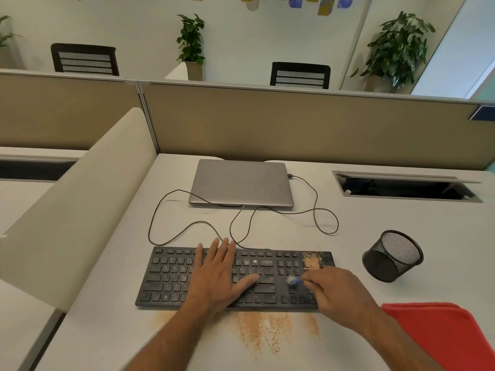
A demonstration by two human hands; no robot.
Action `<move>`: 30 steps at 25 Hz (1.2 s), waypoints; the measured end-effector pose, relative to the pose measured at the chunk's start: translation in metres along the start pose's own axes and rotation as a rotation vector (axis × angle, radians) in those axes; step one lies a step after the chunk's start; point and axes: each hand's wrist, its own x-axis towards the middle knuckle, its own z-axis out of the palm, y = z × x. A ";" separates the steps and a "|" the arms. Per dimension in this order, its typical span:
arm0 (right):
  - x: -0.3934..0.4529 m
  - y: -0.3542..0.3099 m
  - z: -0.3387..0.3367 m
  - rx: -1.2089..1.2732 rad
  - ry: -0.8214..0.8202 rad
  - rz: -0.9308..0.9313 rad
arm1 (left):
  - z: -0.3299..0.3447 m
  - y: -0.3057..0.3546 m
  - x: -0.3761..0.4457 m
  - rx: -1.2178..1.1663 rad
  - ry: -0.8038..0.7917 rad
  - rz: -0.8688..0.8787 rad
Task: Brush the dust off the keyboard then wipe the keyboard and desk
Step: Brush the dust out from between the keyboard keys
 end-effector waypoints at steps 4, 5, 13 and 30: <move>0.000 0.000 -0.007 -0.217 0.071 0.188 | 0.000 0.002 0.003 -0.010 -0.018 -0.005; 0.001 -0.001 -0.006 -0.194 0.138 0.195 | 0.001 0.002 0.004 -0.013 -0.023 -0.007; 0.019 -0.015 0.012 0.078 0.083 0.140 | 0.000 0.003 0.005 -0.014 -0.022 -0.019; 0.029 -0.002 -0.006 -0.002 0.167 0.281 | -0.003 0.005 0.006 -0.037 -0.019 -0.024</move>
